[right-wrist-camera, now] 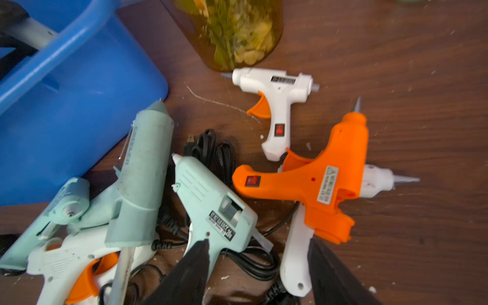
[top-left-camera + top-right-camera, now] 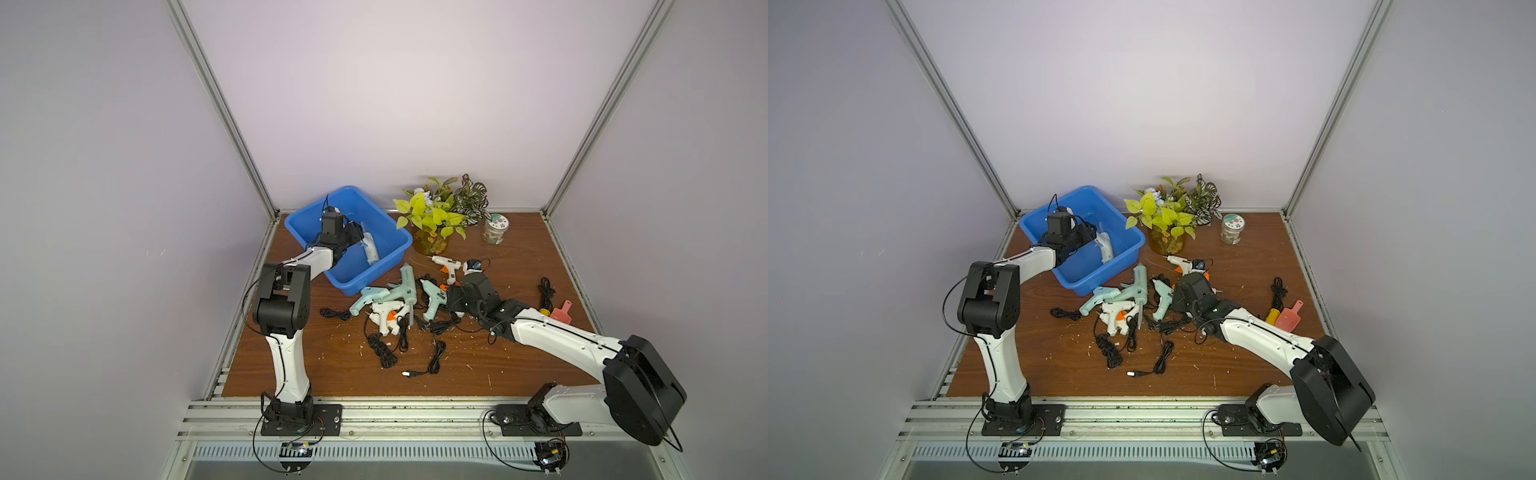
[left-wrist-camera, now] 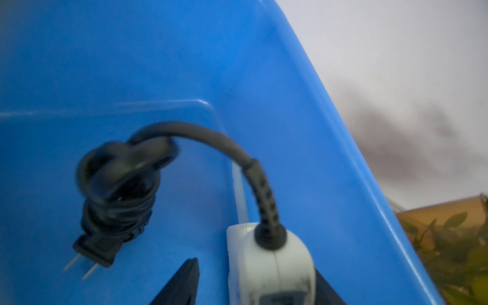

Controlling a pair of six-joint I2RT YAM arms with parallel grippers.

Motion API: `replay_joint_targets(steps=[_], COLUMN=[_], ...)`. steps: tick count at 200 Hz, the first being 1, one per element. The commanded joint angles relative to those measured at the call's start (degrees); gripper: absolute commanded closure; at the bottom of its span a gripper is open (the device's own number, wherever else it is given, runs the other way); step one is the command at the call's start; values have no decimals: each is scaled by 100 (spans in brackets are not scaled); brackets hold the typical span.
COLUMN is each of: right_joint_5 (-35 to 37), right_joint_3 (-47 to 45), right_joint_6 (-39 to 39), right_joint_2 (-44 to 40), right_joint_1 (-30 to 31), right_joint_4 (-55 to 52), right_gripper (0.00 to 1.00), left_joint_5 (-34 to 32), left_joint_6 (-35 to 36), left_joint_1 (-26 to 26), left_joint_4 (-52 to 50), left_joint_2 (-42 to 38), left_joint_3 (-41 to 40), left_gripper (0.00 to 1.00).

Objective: Put the hot melt glue gun into the storage box
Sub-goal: Place the hot melt adhesive gun in the storage box.

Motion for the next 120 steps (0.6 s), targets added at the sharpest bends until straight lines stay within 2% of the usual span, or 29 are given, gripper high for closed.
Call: replay_joint_targets(steps=[1,33,79,120], right_joint_5=[-506,-774,-722,-720], right_joint_3=[116,-2,-148,-90], right_joint_6=[291,671,1017,1217], right_joint_2=[119,292,267,436], right_joint_1=[-4,5,113,278], right_joint_4=[391,668,755,741], right_gripper=[39,44,40,37], left_joint_5=[-356,-634,-983,-1590], left_joint_6=[192,404,670,821], left_joint_1=[144,145,145,145], left_joint_4=[-41,-121,-325,-403], left_joint_2=[-485,-1087,-1972,-2836], left_joint_3=[-137,-351,-604,-1110], left_gripper=[25,0,0,0])
